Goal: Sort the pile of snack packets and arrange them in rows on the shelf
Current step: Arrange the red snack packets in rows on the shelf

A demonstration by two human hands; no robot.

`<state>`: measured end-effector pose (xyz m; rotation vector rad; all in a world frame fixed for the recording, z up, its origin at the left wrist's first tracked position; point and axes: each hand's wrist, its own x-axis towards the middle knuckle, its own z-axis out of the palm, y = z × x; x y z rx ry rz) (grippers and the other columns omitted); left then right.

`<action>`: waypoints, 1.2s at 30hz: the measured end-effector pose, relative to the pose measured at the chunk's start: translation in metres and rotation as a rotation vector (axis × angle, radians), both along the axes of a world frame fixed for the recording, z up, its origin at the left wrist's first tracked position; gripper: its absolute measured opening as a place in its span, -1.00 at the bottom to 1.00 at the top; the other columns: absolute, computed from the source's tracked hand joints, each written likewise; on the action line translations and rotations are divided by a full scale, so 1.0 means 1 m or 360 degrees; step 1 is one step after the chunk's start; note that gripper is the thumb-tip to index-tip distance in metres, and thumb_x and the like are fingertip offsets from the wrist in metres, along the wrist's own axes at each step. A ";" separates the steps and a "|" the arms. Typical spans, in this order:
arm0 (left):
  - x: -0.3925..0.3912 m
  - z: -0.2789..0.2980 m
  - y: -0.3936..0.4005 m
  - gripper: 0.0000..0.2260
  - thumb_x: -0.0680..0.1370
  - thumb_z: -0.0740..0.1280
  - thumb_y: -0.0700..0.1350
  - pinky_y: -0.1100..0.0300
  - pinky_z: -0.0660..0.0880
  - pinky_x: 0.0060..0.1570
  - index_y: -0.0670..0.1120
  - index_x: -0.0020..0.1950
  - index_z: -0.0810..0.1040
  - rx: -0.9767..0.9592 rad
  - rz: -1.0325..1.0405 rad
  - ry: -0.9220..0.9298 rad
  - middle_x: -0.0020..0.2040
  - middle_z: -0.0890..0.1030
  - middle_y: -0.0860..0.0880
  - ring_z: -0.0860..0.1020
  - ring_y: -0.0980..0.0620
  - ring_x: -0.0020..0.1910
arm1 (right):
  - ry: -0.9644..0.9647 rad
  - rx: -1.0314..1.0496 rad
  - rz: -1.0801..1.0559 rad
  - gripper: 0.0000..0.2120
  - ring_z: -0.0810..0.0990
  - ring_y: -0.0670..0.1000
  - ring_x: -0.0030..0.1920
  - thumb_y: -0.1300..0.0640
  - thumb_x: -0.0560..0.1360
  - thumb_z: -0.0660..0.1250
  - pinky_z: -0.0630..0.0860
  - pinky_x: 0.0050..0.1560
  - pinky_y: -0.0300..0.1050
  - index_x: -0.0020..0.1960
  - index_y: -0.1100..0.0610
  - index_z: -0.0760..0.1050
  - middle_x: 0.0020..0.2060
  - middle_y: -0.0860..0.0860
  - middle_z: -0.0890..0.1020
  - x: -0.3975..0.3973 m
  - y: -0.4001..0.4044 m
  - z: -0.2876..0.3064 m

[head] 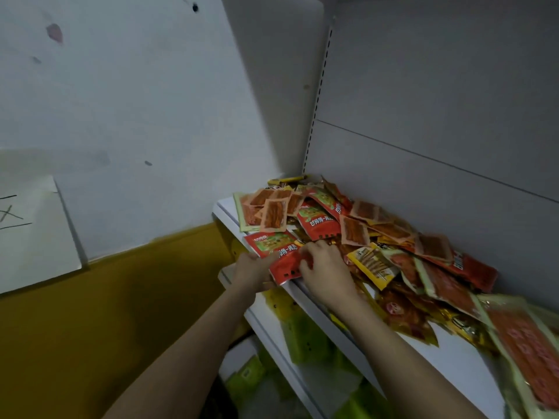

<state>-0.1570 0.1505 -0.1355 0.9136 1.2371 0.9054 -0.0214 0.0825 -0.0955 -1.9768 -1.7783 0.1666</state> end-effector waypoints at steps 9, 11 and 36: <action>-0.024 -0.024 0.007 -0.73 0.56 0.38 -0.22 0.04 0.57 -0.12 -0.14 0.24 0.49 -0.0172 -0.0203 -0.0281 0.10 0.64 -0.16 0.63 -0.11 0.02 | 0.0038 0.0106 -0.0019 -0.83 0.47 0.01 0.14 0.17 0.60 0.23 0.44 0.09 -0.11 0.14 0.09 0.54 0.09 -0.01 0.54 0.017 0.006 -0.009; -0.032 -0.023 0.004 -0.76 0.56 0.31 -0.27 0.00 0.55 -0.11 -0.09 0.21 0.49 -0.0127 -0.0192 -0.0290 0.11 0.62 -0.15 0.60 -0.11 0.03 | 0.0083 0.0119 0.0006 -0.83 0.49 0.02 0.13 0.17 0.60 0.25 0.45 0.07 -0.12 0.15 0.09 0.54 0.09 -0.01 0.53 0.021 0.007 -0.007; 0.016 0.062 0.159 -0.78 0.55 0.44 -0.09 -0.10 0.63 0.07 0.00 0.19 0.58 0.0679 -0.0443 -0.0162 0.02 0.74 -0.05 0.73 -0.10 -0.06 | 0.0169 0.0255 -0.0605 -0.57 0.57 0.15 0.15 0.09 0.49 0.42 0.51 0.17 0.07 0.31 0.19 0.47 0.16 0.12 0.57 0.124 0.144 0.032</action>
